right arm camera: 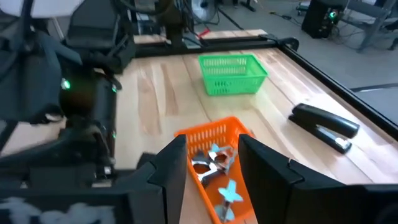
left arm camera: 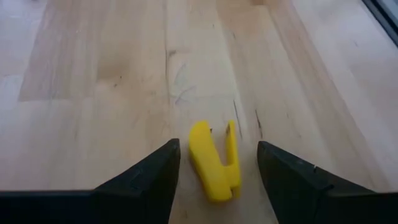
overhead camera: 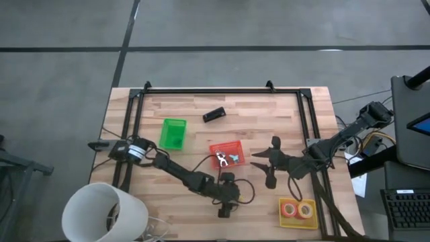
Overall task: Pick and place Stapler, Stapler remover, tape
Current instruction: Put the yellow stapler into the green bin
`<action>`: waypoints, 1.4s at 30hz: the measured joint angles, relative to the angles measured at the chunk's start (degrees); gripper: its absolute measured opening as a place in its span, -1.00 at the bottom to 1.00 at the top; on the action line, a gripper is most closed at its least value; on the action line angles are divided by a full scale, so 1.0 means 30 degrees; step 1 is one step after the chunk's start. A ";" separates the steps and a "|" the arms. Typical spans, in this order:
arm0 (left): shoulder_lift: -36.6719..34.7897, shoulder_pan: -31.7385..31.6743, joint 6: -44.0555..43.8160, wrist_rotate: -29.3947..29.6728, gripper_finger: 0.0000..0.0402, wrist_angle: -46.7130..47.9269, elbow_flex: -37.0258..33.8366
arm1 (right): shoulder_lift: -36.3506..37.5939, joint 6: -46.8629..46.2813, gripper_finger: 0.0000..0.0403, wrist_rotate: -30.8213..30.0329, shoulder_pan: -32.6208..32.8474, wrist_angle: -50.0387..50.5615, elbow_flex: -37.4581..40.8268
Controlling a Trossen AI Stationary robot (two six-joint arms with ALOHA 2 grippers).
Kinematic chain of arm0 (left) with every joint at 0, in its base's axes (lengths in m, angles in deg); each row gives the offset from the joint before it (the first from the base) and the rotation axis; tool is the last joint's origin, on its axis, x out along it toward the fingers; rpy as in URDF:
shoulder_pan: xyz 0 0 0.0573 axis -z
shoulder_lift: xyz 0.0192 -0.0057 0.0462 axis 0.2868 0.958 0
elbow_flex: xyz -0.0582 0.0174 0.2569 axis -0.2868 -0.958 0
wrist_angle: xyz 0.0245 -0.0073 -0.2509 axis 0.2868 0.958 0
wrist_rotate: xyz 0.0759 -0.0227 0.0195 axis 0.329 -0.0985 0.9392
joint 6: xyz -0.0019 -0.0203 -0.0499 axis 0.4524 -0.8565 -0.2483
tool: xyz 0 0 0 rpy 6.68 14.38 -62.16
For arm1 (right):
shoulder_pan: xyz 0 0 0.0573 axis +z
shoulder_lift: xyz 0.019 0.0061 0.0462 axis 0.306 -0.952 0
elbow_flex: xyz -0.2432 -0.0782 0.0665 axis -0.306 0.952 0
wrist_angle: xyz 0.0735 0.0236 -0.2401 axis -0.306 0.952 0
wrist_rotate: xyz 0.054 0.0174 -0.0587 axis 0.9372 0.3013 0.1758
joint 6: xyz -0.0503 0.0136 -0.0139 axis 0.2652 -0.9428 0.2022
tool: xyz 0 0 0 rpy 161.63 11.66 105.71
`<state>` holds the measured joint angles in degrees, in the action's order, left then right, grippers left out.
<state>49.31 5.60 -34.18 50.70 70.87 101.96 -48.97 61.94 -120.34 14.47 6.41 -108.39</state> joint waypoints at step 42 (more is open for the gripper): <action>-0.7076 -0.0051 0.0589 0.7636 -0.65 0.9361 -0.3465 | -0.0022 -0.0250 -0.49 0.0058 -0.0015 0.0066 0.0123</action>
<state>28.08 5.44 -32.42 73.61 98.95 91.56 -49.04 61.19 -120.17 14.43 6.60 -108.02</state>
